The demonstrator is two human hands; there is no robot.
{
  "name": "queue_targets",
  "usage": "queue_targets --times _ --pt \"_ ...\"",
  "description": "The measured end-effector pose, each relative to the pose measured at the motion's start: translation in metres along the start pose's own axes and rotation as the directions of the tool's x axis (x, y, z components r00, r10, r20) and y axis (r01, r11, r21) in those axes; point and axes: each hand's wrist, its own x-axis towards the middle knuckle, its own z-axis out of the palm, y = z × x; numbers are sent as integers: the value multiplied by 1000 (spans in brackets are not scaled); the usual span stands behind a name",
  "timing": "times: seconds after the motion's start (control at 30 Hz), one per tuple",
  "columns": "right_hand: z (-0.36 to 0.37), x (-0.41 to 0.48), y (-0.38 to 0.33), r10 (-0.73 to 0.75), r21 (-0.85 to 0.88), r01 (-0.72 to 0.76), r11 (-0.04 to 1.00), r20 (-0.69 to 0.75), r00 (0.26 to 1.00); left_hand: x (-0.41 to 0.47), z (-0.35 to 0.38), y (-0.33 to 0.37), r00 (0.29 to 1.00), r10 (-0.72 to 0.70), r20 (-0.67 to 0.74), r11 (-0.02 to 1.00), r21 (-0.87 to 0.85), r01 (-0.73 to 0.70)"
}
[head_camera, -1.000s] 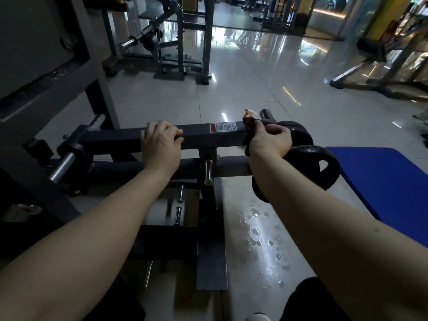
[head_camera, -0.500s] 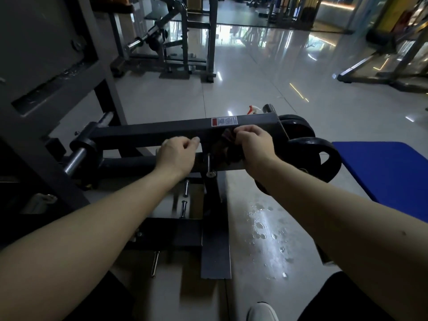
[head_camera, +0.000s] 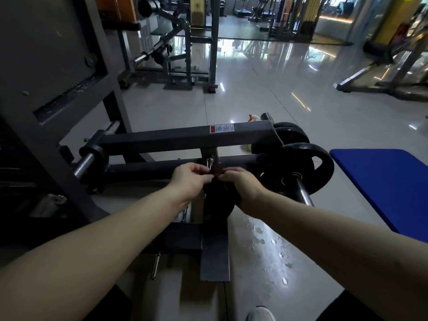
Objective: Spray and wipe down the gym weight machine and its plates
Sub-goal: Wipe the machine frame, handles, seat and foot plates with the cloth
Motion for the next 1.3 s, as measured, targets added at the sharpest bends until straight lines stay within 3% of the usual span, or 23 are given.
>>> queue_targets --times 0.07,0.13,0.23,0.27,0.33,0.4,0.47,0.67,0.77,0.87,0.93,1.07,1.17,1.23,1.3 --pt "-3 -5 4 45 -22 -44 999 53 998 -2 -1 2 998 62 31 996 60 -63" --pt "-6 -8 3 18 -36 -18 999 3 1000 -1 1 1 992 105 72 985 132 -114" --pt "-14 -5 -4 -136 -359 77 930 -142 980 8 3 -5 986 162 30 947 275 -164" --pt "-15 -3 -8 -229 -542 109 833 -159 960 14 3 -9 984 178 3 931 324 -170" --pt "-19 6 -13 -438 -824 158 544 -118 891 23 0 -15 982 189 -21 894 418 -163" --pt "-22 20 -17 -598 -933 199 299 -21 801 32 -3 -20 984 176 -15 870 470 -149" --pt "-27 42 -19 -668 -980 174 92 69 741 37 -3 -21 986 164 8 882 446 -150" --pt "-23 85 -12 -480 -929 -169 -329 11 877 45 -2 -20 976 212 57 839 502 -211" --pt "-7 94 -10 -433 -920 -211 -331 -50 900 48 -5 -17 970 226 92 798 554 -238" --pt "5 95 -3 -373 -951 -34 -308 87 924 49 -7 -14 968 223 112 787 565 -247" --pt "0 95 -3 -357 -922 6 -387 155 921 50 -9 -13 969 212 126 789 564 -246" --pt "-25 95 -15 -367 -767 -226 -601 13 930 54 -11 -13 970 197 144 799 549 -244" --pt "-18 96 -18 -312 -689 -274 -671 -72 947 56 -11 -13 970 190 153 813 529 -242" --pt "-9 96 -18 -315 -725 -297 -622 -115 942 56 -11 -14 970 188 156 818 521 -242" --pt "-6 95 -13 -344 -790 -254 -559 -57 937 57 -12 -15 971 184 153 826 512 -237"
